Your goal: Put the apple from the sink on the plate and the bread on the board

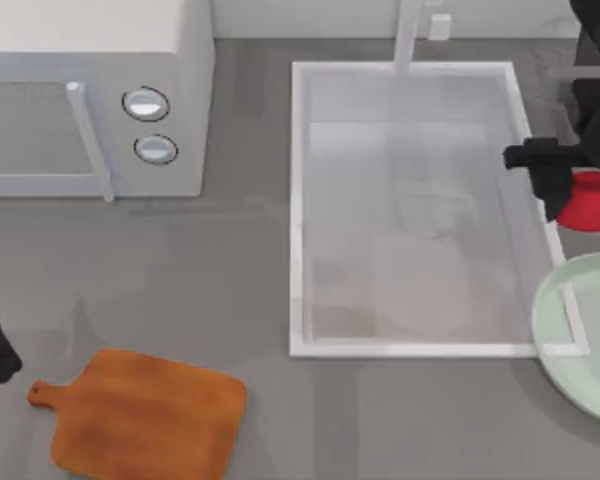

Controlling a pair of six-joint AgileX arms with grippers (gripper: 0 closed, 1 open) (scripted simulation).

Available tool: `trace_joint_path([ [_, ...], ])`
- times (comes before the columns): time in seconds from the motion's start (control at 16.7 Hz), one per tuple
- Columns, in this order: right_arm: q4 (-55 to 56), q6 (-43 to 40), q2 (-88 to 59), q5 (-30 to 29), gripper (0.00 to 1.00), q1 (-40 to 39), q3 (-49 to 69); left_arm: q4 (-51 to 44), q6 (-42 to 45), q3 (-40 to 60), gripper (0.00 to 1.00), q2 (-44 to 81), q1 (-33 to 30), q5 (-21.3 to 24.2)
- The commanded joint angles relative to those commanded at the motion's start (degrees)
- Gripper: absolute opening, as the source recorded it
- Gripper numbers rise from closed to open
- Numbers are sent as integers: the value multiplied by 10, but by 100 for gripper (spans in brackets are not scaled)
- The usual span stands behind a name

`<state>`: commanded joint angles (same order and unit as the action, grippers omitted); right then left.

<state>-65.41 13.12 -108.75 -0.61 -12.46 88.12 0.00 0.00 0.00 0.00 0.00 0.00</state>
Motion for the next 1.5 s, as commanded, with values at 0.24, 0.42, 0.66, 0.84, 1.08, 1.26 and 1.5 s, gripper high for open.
trace_joint_path([
  [0.24,-16,-45,74,3,0,44,-78,0,0,0,100,0,0,0],
  [0.42,-25,-69,115,5,0,69,-122,0,0,0,100,0,0,0],
  [0.66,-31,-83,139,6,0,83,-147,0,0,0,100,0,0,0],
  [0.84,-31,-83,139,6,0,83,-147,0,0,0,100,0,0,0],
  [1.08,-31,-83,139,6,23,83,-147,0,0,0,100,0,0,0],
  [1.26,-31,-83,139,6,45,83,-147,0,0,0,100,0,0,0],
  [1.5,-31,-83,139,6,75,83,-147,0,0,0,100,0,0,0],
])
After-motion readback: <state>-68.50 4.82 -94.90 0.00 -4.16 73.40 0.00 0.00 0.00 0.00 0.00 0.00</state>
